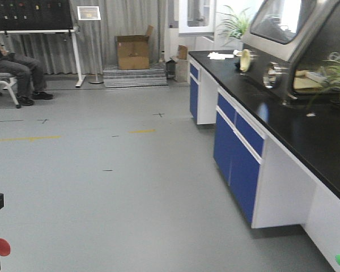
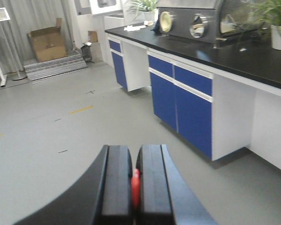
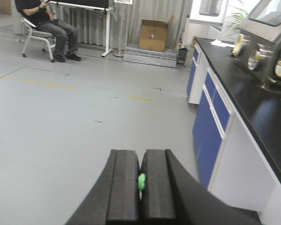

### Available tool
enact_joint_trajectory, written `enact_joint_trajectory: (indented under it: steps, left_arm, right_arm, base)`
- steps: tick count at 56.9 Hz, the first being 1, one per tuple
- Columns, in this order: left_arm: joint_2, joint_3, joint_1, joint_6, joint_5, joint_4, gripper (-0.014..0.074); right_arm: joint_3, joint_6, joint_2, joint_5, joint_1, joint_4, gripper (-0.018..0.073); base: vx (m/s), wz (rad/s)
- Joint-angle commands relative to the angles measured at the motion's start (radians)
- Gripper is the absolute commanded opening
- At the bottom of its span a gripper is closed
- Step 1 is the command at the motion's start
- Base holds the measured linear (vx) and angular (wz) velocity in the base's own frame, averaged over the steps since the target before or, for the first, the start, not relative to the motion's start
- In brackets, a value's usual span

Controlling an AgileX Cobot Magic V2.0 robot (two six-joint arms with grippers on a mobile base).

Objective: Sort red and green spoons into left cabinet
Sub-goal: 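Drive the base away from the bench to the white cabinet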

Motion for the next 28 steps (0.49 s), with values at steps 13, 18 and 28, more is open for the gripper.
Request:
enact_joint_trajectory:
  steps: [13, 18, 28]
  left_arm:
    - [-0.006, -0.03, -0.007, -0.004, -0.058, -0.013, -0.0005]
    - [-0.006, -0.03, -0.007, -0.004, -0.058, -0.013, -0.0005]
    - [-0.006, -0.03, -0.007, -0.004, -0.059, -0.013, -0.0005]
  right_arm:
    - [-0.032, -0.002, 0.003, -0.085, -0.002, 0.005, -0.0003]
    - [-0.032, -0.002, 0.003, -0.085, -0.002, 0.005, -0.0003]
    - [-0.032, -0.002, 0.003, -0.085, -0.002, 0.005, -0.0003]
  base:
    - [0.42, 0.27]
    - [0.47, 0.29]
    - [0.5, 0.28]
